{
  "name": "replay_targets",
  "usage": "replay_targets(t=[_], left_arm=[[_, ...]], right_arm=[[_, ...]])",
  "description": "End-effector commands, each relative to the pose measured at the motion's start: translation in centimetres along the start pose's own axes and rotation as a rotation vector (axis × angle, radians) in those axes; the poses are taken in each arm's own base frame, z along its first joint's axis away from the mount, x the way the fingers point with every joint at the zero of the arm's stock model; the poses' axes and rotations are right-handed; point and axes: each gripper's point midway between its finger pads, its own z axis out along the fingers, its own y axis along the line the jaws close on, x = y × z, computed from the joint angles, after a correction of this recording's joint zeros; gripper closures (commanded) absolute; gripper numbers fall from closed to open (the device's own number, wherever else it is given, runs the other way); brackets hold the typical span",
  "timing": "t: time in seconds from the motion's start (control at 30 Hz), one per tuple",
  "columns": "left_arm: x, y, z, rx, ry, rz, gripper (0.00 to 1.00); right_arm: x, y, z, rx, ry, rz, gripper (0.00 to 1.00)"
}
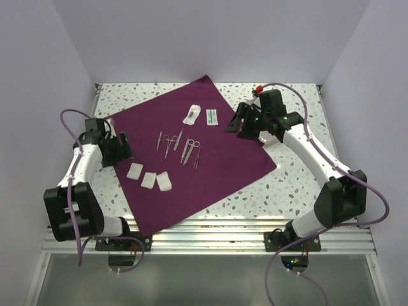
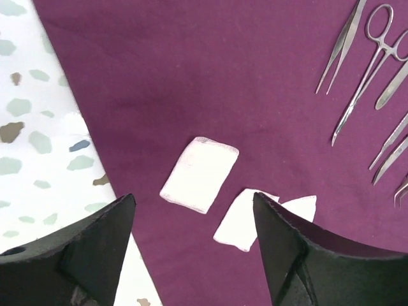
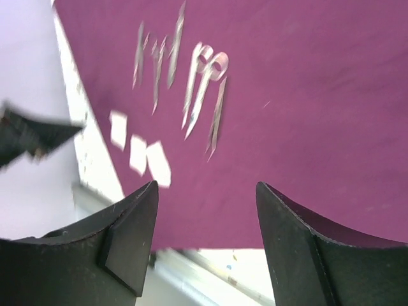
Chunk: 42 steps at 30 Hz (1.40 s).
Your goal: Prepare the surgical pack
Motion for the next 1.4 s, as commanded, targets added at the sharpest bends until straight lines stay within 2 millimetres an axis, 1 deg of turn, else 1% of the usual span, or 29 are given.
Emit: replay_targets(t=[0.0, 0.03, 0.07, 0.1, 0.17, 0.2, 0.33, 0.47, 0.57, 0.67, 0.7, 0.77, 0.83, 1.0, 1.13, 1.2, 1.37], left_arm=[[-0.8, -1.2, 1.1, 0.11, -0.037, 0.045, 0.23], [-0.5, -1.2, 1.5, 0.113, -0.026, 0.042, 0.28], [-0.2, -1.2, 1.9, 0.12, -0.007, 0.041, 0.3], [-0.4, -1.3, 2.2, 0.13, -0.016, 0.045, 0.31], [0.1, -1.5, 2.6, 0.15, -0.004, 0.05, 0.35], [0.2, -1.5, 2.9, 0.154, 0.001, 0.05, 0.37], [1.9, -0.7, 4.3, 0.133, 0.057, 0.037, 0.39], [2.5, -0.2, 5.1, 0.112, 0.072, 0.038, 0.44], [2.2, 0.1, 5.2, 0.092, 0.068, 0.041, 0.45], [1.9, 0.5, 5.2, 0.064, 0.066, 0.039, 0.49], [1.8, 0.6, 5.1, 0.057, 0.062, 0.036, 0.53], [1.5, 0.8, 4.9, 0.037, 0.048, 0.024, 0.55], [1.3, 0.9, 4.8, 0.026, 0.033, 0.006, 0.6], [0.6, 1.0, 4.3, 0.009, -0.016, -0.025, 0.65], [0.2, 0.9, 4.2, 0.001, -0.034, -0.031, 0.63], [-0.3, 0.4, 4.2, 0.011, -0.05, -0.02, 0.62], [-0.2, -0.2, 5.2, 0.009, -0.022, 0.001, 0.6]], right_arm=[[3.4, 3.4, -1.5, -0.114, 0.074, -0.051, 0.34], [4.4, 4.0, -1.5, -0.128, 0.097, -0.071, 0.34], [5.2, 3.9, -1.3, -0.127, 0.115, -0.076, 0.34], [5.6, 4.0, -1.4, -0.132, 0.121, -0.083, 0.34], [6.4, 3.9, -1.3, -0.138, 0.141, -0.097, 0.34], [6.5, 3.8, -1.3, -0.136, 0.144, -0.1, 0.34], [6.9, 3.7, -1.2, -0.141, 0.158, -0.117, 0.34], [7.1, 3.2, -0.7, -0.131, 0.167, -0.117, 0.34], [7.3, 3.1, -0.4, -0.131, 0.179, -0.114, 0.34], [7.2, 3.0, -0.2, -0.126, 0.175, -0.115, 0.34], [7.2, 3.0, -0.1, -0.125, 0.176, -0.115, 0.34], [7.4, 2.7, 0.1, -0.121, 0.182, -0.114, 0.34], [7.4, 2.6, 0.2, -0.118, 0.181, -0.109, 0.34], [8.0, 2.1, 0.4, -0.11, 0.194, -0.102, 0.34], [8.1, 1.9, 0.5, -0.104, 0.197, -0.106, 0.34], [8.2, 1.9, 0.6, -0.102, 0.199, -0.106, 0.34], [8.2, 1.8, 0.7, -0.101, 0.205, -0.105, 0.34]])
